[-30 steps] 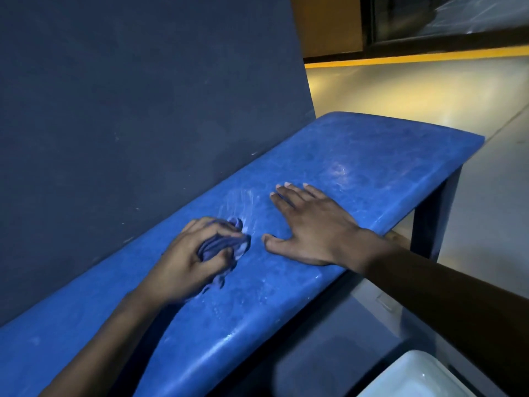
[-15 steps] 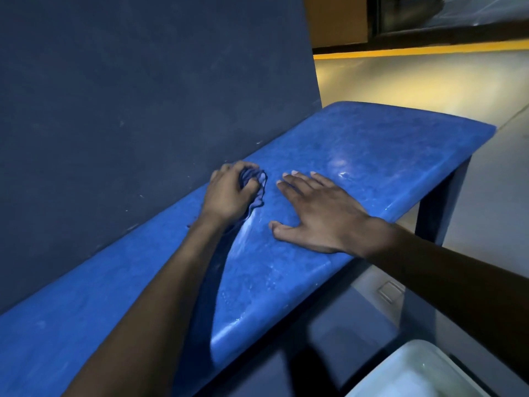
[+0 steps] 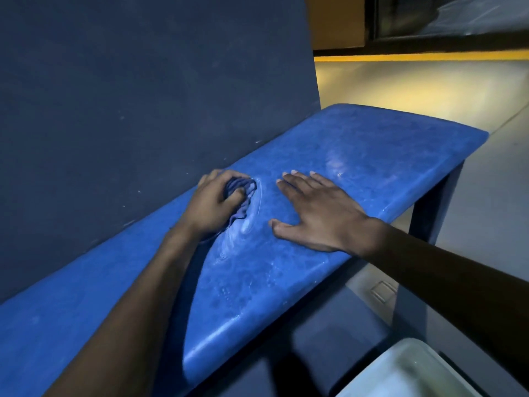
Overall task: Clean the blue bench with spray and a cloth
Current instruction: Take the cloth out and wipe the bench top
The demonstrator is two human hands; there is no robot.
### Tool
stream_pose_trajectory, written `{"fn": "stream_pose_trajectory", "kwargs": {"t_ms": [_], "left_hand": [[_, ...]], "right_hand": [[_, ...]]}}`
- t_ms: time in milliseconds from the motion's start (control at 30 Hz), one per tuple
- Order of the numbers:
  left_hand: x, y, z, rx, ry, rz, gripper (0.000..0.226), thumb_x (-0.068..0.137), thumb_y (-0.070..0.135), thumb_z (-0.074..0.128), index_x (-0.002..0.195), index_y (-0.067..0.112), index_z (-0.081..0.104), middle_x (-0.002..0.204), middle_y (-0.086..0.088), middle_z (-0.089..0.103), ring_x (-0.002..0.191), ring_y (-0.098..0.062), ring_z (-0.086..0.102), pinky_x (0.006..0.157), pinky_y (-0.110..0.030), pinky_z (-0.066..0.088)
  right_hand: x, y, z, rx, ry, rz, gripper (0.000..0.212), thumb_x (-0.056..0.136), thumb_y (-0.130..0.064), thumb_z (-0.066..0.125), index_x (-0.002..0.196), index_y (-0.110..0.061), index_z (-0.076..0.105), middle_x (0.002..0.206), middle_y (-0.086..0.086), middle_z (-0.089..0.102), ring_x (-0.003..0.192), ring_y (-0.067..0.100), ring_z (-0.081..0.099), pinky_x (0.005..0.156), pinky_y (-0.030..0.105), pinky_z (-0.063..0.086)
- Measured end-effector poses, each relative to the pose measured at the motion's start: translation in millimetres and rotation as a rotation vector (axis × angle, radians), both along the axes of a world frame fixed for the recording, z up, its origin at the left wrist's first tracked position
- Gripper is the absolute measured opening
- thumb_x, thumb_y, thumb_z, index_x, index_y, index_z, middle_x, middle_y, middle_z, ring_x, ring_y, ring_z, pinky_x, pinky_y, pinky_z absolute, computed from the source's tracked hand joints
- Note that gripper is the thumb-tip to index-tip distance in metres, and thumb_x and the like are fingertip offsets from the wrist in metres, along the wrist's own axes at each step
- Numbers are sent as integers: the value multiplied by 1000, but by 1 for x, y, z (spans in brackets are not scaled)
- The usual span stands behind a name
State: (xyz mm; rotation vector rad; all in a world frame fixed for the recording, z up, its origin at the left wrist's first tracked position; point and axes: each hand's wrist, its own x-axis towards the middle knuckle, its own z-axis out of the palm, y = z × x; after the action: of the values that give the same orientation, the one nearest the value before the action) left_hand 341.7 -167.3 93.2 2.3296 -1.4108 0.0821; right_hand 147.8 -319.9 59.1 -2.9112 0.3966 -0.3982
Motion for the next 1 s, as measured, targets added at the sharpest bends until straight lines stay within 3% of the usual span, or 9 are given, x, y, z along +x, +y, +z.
{"fn": "stream_pose_trajectory", "kwargs": {"t_ms": [100,233,333,433,567,667,767,900,1000], "left_hand": [[-8,5,7,70,11,-126,41,91,47,48,128,38,63,123,9,62,119,-15,52,109,-42,43],[-41,76,20,132,120,-361,28,86,27,68,112,33,74,120,8,67,122,-20,61,104,-35,45],[-27,95,23,97,180,-330,29,81,27,72,108,36,77,121,8,68,123,-18,63,105,-33,46],[-3,56,15,3,77,-180,28,86,43,59,111,39,73,117,9,69,117,-10,63,104,-38,47],[10,-34,5,-71,22,15,46,83,48,51,118,29,74,115,-2,72,113,-25,66,100,-43,51],[-5,-46,7,-48,100,-49,32,82,38,58,109,34,74,103,2,72,100,-21,70,93,-45,56],[-33,1,14,-13,208,-195,20,85,31,65,102,30,75,95,4,72,83,-14,74,78,-39,60],[-54,80,19,50,139,-322,31,79,24,70,107,32,78,113,13,70,112,-14,67,98,-31,51],[-40,87,18,63,118,-356,34,80,24,70,111,33,78,121,15,68,121,-14,64,105,-28,47]], "right_hand": [[-1,0,0,-1,8,7,104,80,-80,14,161,-15,20,171,2,16,157,14,5,127,38,4],[-1,0,-1,-9,6,2,101,81,-76,11,161,-15,19,171,2,15,157,14,5,128,38,4],[0,2,-2,1,2,-1,98,84,-75,13,162,-16,18,171,1,13,157,13,3,128,38,3],[1,2,-2,9,11,-4,96,85,-74,16,162,-16,17,171,1,12,157,13,2,128,38,2],[-1,1,1,0,26,2,98,83,-74,13,162,-16,17,171,1,12,157,13,2,127,38,2],[-1,1,1,-2,29,6,102,80,-76,8,162,-16,18,171,2,12,157,14,3,128,39,3],[0,0,-1,-10,24,4,102,80,-76,8,162,-16,18,171,2,14,157,14,5,128,39,4],[0,0,-2,-17,22,0,100,82,-75,10,162,-16,16,171,2,12,157,13,3,128,38,3],[1,1,-3,-11,19,-7,98,84,-74,12,162,-16,16,171,2,12,157,13,3,128,38,3]]}}
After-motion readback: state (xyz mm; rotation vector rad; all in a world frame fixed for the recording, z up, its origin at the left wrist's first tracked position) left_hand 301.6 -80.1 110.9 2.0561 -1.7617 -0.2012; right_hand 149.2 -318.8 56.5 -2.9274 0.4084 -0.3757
